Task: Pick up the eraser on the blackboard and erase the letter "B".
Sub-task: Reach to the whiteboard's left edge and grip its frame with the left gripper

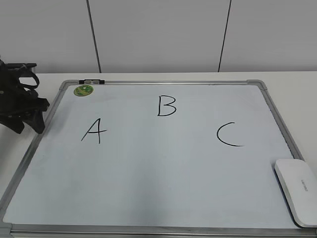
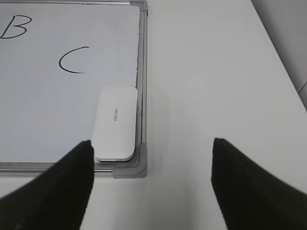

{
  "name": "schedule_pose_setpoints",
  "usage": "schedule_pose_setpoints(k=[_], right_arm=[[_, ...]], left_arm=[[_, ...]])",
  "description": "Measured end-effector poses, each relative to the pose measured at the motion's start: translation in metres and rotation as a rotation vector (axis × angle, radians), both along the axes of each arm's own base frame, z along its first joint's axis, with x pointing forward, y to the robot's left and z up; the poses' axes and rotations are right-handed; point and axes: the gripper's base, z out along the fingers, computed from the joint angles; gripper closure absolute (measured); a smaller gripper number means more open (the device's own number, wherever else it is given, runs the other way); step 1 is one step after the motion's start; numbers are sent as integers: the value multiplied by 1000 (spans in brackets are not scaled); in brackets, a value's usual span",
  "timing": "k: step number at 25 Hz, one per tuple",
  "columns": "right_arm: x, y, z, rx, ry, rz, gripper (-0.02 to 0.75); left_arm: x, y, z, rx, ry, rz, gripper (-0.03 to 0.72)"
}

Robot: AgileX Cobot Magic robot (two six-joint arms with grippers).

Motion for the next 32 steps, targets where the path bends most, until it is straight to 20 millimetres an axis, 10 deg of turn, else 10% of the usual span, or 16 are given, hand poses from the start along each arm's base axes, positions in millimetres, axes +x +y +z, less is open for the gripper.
schedule_pose_setpoints(k=[32], right_arm=[[0, 0, 0, 0, 0, 0, 151]], left_arm=[[9, 11, -15, -74, 25, 35, 386]])
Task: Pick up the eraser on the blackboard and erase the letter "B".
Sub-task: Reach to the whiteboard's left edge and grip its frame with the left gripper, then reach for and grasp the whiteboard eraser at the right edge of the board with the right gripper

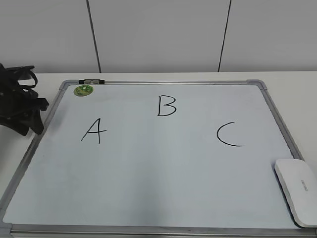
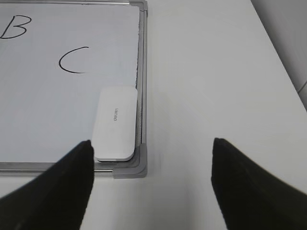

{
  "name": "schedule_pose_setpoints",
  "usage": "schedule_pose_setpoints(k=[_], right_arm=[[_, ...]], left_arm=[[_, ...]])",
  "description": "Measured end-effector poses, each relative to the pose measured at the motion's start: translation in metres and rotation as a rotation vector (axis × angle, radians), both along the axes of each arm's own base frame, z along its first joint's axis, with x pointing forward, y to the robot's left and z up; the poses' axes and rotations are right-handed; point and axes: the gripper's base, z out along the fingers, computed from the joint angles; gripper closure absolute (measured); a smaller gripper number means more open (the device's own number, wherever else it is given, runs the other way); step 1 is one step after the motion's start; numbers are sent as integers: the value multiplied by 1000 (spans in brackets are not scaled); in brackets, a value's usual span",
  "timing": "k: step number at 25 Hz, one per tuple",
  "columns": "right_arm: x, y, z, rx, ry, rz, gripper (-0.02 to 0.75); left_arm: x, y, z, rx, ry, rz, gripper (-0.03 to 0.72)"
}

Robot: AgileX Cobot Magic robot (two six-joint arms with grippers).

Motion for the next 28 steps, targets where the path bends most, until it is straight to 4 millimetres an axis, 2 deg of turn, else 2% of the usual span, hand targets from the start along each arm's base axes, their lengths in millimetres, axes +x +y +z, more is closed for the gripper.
schedule_pose_setpoints(k=[5, 12, 18, 28], right_arm=[[0, 0, 0, 0, 0, 0, 151], [0, 0, 0, 0, 0, 0, 151], [0, 0, 0, 0, 0, 0, 151], [0, 1, 1, 6, -4, 5, 151]], left_arm=[[0, 0, -9, 0, 23, 0, 395], [1, -2, -13, -18, 35, 8, 459], [1, -2, -13, -31, 40, 16, 669], [1, -2, -13, -33, 43, 18, 678]])
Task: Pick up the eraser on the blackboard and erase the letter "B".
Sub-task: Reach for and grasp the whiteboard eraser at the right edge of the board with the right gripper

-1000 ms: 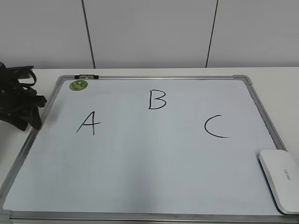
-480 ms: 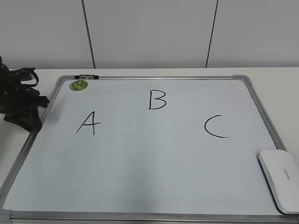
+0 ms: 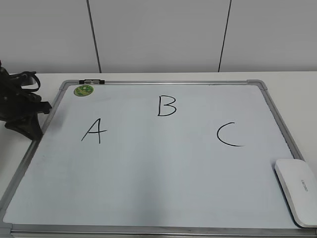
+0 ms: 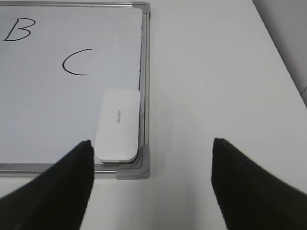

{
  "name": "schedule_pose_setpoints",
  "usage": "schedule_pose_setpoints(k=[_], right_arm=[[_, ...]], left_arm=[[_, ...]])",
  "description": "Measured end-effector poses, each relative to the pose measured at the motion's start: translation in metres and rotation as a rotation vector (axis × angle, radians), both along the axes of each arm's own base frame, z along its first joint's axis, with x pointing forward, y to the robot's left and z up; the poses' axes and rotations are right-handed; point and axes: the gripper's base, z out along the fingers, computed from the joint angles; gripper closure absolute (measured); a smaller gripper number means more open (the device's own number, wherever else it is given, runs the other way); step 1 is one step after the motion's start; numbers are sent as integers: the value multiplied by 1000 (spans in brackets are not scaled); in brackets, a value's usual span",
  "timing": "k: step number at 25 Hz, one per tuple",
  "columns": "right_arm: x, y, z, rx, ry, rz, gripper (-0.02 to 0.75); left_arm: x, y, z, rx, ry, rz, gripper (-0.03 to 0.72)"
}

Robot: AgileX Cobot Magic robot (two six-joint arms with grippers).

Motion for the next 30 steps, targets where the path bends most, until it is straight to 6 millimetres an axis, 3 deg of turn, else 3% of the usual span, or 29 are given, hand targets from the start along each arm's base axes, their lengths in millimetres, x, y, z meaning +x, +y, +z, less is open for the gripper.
schedule_pose_setpoints(k=[7, 16, 22, 30], right_arm=[[30, -1, 4, 11, 169, 2, 195], [107, -2, 18, 40, 334, 11, 242], [141, 0, 6, 105, 439, 20, 245], [165, 5, -18, 161, 615, 52, 246]], left_arm=[[0, 0, 0, 0, -2, 0, 678], [0, 0, 0, 0, 0, 0, 678], [0, 0, 0, 0, 0, 0, 678], [1, 0, 1, 0, -2, 0, 678]])
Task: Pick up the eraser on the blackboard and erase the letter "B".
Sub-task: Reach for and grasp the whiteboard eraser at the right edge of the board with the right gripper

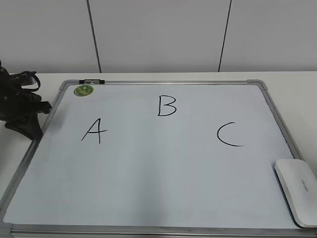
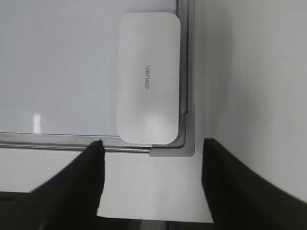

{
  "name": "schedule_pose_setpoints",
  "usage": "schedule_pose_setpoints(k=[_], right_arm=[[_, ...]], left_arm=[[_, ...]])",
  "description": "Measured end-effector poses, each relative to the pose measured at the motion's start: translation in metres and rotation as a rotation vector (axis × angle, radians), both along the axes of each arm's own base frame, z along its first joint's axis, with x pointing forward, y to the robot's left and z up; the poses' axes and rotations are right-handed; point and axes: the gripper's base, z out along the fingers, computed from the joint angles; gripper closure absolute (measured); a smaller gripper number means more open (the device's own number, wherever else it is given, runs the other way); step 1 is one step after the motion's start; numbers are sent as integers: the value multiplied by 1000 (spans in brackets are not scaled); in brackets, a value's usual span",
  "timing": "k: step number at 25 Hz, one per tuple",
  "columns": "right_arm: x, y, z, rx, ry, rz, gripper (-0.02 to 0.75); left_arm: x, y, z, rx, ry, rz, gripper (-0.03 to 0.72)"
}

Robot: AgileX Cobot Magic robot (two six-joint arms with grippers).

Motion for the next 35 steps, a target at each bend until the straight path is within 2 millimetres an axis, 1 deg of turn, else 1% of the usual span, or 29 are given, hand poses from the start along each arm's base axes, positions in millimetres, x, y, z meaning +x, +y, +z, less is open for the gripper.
schedule_pose_setpoints(k=[3, 8, 14, 21, 24, 28, 30, 32, 34, 35], right_arm=[[7, 1, -8, 20, 52, -2, 246], [14, 3, -15, 50, 89, -13, 246], [16, 5, -16, 79, 90, -22, 246], [16, 6, -17, 75, 112, -1, 246], [19, 14, -17, 71, 122, 40, 246], [24, 20, -18, 20, 143, 44, 246], [29, 20, -20, -9, 158, 51, 229], [34, 20, -22, -16, 168, 42, 172], [42, 21, -25, -19, 163, 41, 98], [46, 21, -25, -19, 156, 40, 83]], left_arm=[[0, 0, 0, 0, 0, 0, 678], [0, 0, 0, 0, 2, 0, 678], [0, 0, 0, 0, 2, 0, 678], [0, 0, 0, -2, 2, 1, 677], [0, 0, 0, -2, 2, 1, 677], [0, 0, 0, -2, 2, 1, 677], [0, 0, 0, -2, 2, 1, 677], [0, 0, 0, -2, 2, 1, 676], [0, 0, 0, -2, 2, 1, 676], [0, 0, 0, -2, 2, 1, 676]])
